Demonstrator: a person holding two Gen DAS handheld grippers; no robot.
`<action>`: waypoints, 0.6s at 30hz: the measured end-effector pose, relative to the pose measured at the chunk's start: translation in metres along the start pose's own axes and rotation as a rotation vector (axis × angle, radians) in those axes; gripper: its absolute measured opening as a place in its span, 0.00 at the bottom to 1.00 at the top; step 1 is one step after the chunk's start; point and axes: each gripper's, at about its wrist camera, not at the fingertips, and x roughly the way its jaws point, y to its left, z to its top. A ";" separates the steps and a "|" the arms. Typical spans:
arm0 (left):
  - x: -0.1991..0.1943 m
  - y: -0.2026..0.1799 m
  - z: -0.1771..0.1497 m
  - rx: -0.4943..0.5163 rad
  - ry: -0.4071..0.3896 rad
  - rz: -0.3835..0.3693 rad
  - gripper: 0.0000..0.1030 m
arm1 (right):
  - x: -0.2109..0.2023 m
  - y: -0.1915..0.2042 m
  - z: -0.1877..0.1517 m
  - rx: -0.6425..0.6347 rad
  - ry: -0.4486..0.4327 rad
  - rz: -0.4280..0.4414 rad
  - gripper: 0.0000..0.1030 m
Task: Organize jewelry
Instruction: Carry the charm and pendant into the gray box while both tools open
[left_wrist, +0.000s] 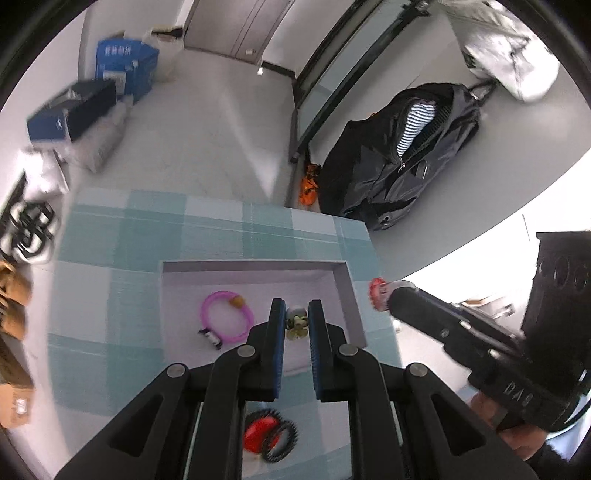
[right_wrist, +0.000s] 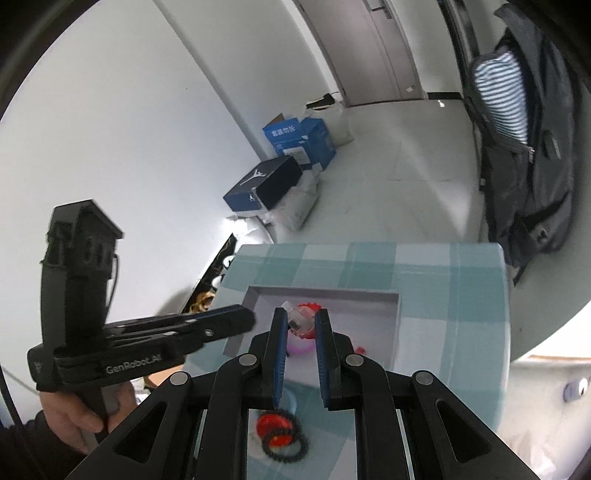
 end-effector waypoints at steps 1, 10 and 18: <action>0.004 0.003 0.003 -0.017 0.008 -0.022 0.08 | 0.005 -0.001 0.002 0.000 0.009 0.001 0.13; 0.027 0.023 0.017 -0.101 0.041 -0.084 0.08 | 0.046 -0.023 0.000 0.035 0.076 -0.012 0.13; 0.043 0.027 0.024 -0.138 0.086 -0.128 0.08 | 0.057 -0.040 -0.004 0.090 0.099 -0.001 0.14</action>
